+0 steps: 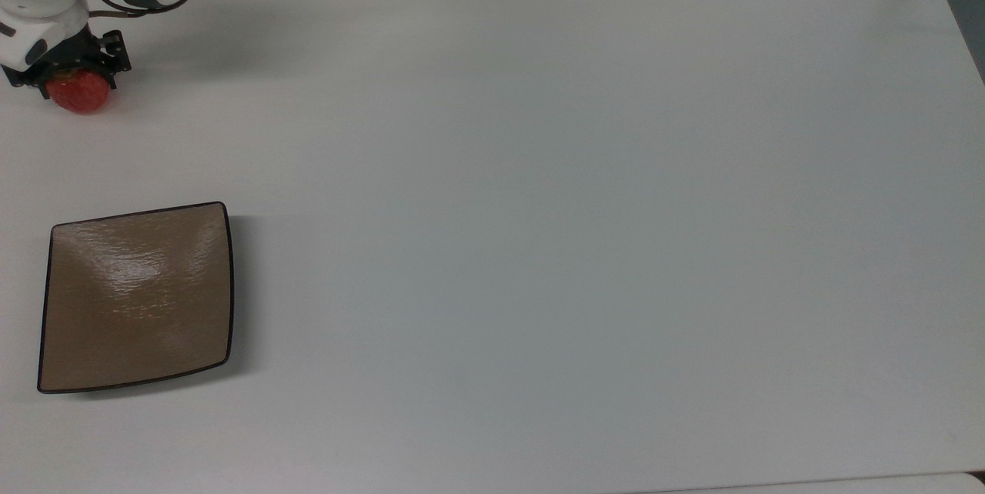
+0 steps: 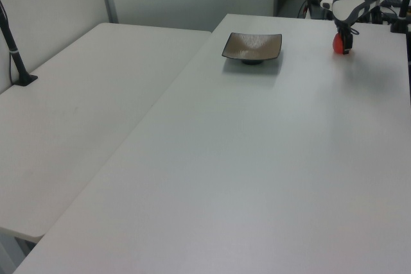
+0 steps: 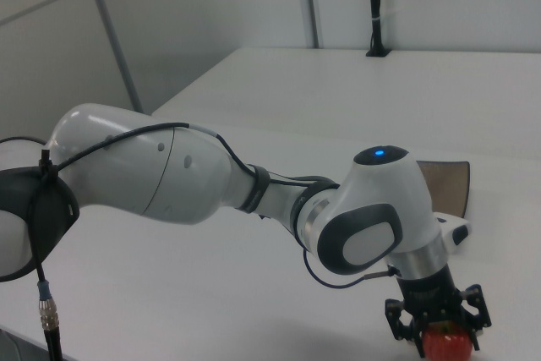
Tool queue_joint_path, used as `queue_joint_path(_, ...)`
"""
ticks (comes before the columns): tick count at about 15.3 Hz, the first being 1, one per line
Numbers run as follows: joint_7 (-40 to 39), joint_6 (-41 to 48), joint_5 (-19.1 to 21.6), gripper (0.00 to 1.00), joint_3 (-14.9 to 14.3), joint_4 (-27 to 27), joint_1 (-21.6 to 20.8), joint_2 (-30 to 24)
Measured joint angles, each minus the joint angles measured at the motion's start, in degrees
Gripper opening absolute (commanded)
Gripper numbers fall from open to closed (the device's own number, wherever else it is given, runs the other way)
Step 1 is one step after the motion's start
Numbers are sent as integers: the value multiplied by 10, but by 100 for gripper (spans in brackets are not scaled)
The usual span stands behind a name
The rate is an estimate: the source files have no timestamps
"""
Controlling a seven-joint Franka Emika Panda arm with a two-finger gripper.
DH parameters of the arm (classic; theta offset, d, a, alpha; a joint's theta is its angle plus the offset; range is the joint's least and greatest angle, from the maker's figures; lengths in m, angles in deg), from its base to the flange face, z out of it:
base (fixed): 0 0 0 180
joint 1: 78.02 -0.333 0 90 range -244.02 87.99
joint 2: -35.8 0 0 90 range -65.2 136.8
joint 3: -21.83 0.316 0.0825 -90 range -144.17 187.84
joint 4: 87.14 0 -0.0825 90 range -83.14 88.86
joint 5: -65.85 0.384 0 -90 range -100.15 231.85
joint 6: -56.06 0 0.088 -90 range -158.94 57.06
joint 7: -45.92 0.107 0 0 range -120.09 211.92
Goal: Apples placed on a ceramic plate
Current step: 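Lift the grasped apple and carry it toward the brown plate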
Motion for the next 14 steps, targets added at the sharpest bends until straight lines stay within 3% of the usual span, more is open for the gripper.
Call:
queue_joint_path(6,0,22,-2,27,1,-5,-2,-15)
queue_joint_path(11,24,137,16,27,22,-41,-7,-75)
queue_joint_path(14,85,212,36,28,45,-85,-15,-96)
